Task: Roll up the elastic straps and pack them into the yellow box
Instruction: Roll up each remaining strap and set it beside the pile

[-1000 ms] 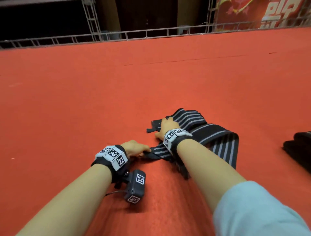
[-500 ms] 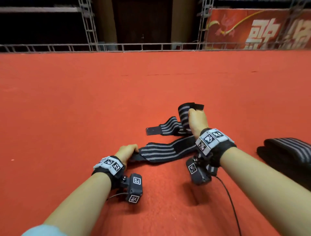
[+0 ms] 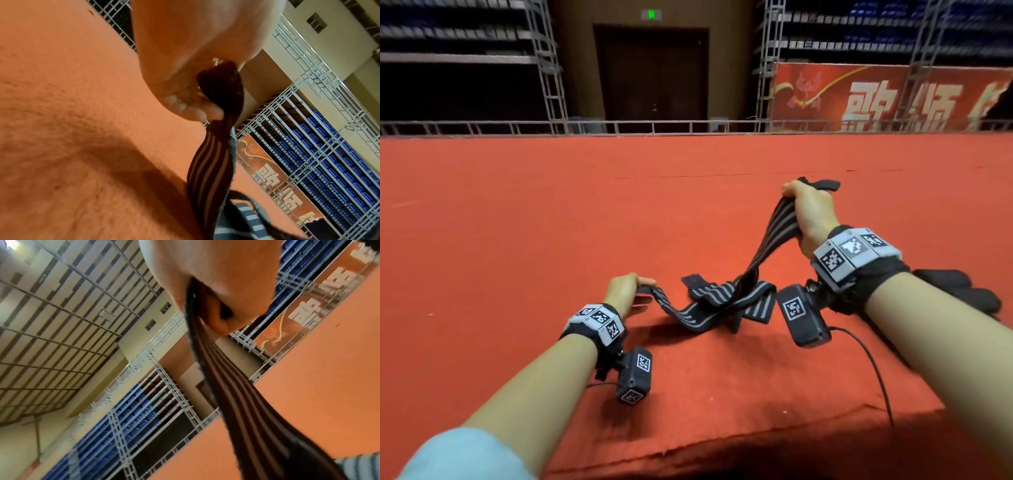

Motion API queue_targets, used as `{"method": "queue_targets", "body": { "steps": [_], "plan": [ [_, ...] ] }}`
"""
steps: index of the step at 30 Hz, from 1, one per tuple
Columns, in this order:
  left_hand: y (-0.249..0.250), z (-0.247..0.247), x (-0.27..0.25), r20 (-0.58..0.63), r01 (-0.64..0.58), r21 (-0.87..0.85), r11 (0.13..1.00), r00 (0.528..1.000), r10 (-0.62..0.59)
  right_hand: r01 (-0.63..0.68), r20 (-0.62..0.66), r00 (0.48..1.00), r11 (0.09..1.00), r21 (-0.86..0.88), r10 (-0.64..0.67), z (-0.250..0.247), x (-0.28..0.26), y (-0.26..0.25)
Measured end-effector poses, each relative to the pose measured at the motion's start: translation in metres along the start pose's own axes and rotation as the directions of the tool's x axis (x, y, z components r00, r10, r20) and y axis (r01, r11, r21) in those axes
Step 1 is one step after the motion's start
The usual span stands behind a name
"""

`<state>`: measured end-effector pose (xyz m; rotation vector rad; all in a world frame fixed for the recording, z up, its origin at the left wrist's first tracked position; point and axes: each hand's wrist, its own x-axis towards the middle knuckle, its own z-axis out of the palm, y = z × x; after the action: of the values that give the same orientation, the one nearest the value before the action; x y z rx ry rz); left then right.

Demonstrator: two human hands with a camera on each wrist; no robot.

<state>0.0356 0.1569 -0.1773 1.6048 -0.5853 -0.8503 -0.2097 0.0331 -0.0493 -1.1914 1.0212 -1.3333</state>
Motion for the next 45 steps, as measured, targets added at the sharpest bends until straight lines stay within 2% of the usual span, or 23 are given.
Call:
{"method": "queue_targets", "body": {
  "steps": [2,3,5,6,7,9,11,12,14,16,19,22,25,28,31,32,33,37,41,43,45],
  "plan": [
    [0.003,0.0,-0.008,0.077,0.035,-0.04,0.999,0.997,-0.032,-0.004,-0.074,0.997,0.974,-0.224,-0.013,-0.032,0.0,0.011],
    [0.003,0.0,-0.011,0.098,0.056,-0.06,0.997,0.994,-0.05,-0.039,-0.09,0.996,0.919,-0.393,0.003,-0.049,0.001,0.02],
    [0.002,0.004,-0.016,0.122,0.059,-0.045,0.997,0.991,-0.053,-0.115,-0.068,0.993,0.679,-0.725,0.096,-0.08,-0.002,0.044],
    [0.001,0.007,-0.018,0.13,0.029,0.0,1.0,0.991,-0.029,-0.138,-0.057,0.985,0.553,-0.821,0.162,-0.091,-0.006,0.058],
    [0.0,0.009,-0.02,0.143,-0.021,0.069,0.997,0.99,0.011,-0.15,-0.054,0.977,0.479,-0.865,0.209,-0.099,-0.007,0.071],
    [-0.007,0.014,-0.018,0.174,-0.135,0.202,0.97,0.98,0.1,-0.204,-0.11,0.97,0.482,-0.852,0.217,-0.101,-0.009,0.089],
    [-0.014,0.017,-0.012,0.225,-0.24,0.265,0.934,0.957,0.183,-0.204,-0.185,0.979,0.545,-0.814,0.09,-0.089,-0.013,0.092],
    [-0.016,0.019,-0.008,0.241,-0.283,0.28,0.917,0.946,0.218,-0.169,-0.171,0.984,0.565,-0.807,0.051,-0.077,-0.015,0.091],
    [-0.02,0.021,-0.003,0.257,-0.342,0.294,0.892,0.928,0.271,-0.053,-0.03,0.998,0.595,-0.802,0.049,-0.049,-0.017,0.094],
    [-0.024,0.022,0.003,0.26,-0.381,0.298,0.875,0.915,0.31,0.04,0.113,0.99,0.589,-0.807,0.087,-0.018,-0.02,0.102],
    [-0.031,0.02,0.018,0.253,-0.37,0.264,0.891,0.918,0.306,0.067,0.225,0.959,0.632,-0.772,0.173,0.028,-0.015,0.128],
    [-0.036,0.017,0.033,0.251,-0.328,0.231,0.916,0.93,0.27,0.055,0.269,0.935,0.654,-0.754,0.232,0.062,-0.007,0.149],
    [-0.041,0.012,0.049,0.25,-0.286,0.218,0.933,0.941,0.23,0.076,0.298,0.904,0.569,-0.819,0.308,0.085,0.006,0.169],
    [-0.046,0.007,0.06,0.267,-0.274,0.236,0.932,0.941,0.209,0.135,0.297,0.875,0.397,-0.908,0.383,0.097,0.019,0.189],
    [-0.051,0.005,0.064,0.251,-0.266,0.231,0.936,0.946,0.207,0.21,0.263,0.896,0.183,-0.961,0.357,0.101,0.027,0.203],
    [-0.054,0.005,0.065,0.245,-0.26,0.218,0.941,0.948,0.205,0.211,0.253,0.904,0.155,-0.965,0.344,0.101,0.029,0.203],
    [-0.056,0.005,0.066,0.242,-0.251,0.203,0.947,0.949,0.2,0.21,0.254,0.91,0.162,-0.964,0.328,0.1,0.033,0.204],
    [-0.058,0.005,0.067,0.229,-0.246,0.19,0.951,0.953,0.201,0.213,0.29,0.924,0.293,-0.932,0.25,0.088,0.036,0.192],
    [-0.043,0.011,0.061,0.145,-0.268,0.177,0.947,0.959,0.244,0.19,0.274,0.949,0.413,-0.891,0.153,0.07,0.032,0.159],
    [-0.03,0.016,0.055,0.089,-0.298,0.169,0.939,0.954,0.286,0.117,0.223,0.965,0.533,-0.838,0.139,0.055,0.03,0.134],
    [-0.013,0.02,0.05,0.02,-0.325,0.139,0.935,0.945,0.325,0.009,0.225,0.952,0.72,-0.694,0.206,0.041,0.028,0.112]
  ]
}}
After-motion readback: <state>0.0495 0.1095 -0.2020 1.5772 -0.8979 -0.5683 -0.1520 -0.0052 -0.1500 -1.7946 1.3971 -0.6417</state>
